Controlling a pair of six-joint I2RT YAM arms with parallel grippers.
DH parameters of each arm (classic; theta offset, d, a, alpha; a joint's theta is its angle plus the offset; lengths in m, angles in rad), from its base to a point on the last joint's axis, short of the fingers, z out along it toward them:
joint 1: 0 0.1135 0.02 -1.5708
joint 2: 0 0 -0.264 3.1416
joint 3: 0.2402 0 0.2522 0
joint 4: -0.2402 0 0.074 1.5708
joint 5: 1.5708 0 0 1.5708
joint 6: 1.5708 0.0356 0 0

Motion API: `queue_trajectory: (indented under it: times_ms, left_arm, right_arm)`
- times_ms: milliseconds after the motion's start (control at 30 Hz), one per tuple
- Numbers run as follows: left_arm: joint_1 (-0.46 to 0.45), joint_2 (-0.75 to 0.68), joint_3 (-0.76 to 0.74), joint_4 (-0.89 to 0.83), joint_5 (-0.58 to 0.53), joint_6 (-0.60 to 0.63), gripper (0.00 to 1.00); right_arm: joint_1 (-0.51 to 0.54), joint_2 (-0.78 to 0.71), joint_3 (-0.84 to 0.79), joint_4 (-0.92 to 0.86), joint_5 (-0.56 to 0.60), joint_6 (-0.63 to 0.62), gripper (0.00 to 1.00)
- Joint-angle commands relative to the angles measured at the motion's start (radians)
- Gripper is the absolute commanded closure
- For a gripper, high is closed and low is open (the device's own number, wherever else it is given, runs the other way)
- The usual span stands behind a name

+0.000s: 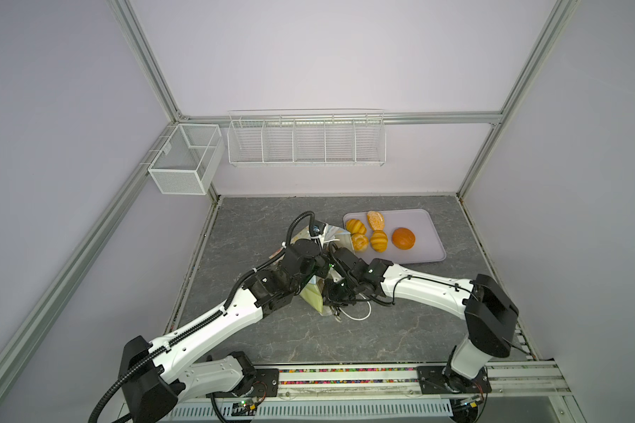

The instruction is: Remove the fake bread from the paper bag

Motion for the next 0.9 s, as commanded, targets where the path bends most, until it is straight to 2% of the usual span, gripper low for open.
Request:
queue_trajectory:
  times_ms: [0,633,867]
  left_arm:
    - [-0.059,0.034,-0.023,-0.031,0.084,0.077,1.0]
    - [-0.057,0.083,-0.004,-0.078,-0.034,0.1,1.0]
    - [-0.027,0.102,0.008,-0.05,-0.033,0.084,1.0]
  right_arm:
    - [0.011,-0.067,0.037,-0.01,0.04,-0.039,0.93]
    - [-0.005,-0.278,-0.068,-0.032,0.151,-0.068,0.93]
    - [-0.014,-0.322,-0.133,-0.07,0.124,-0.079,0.93]
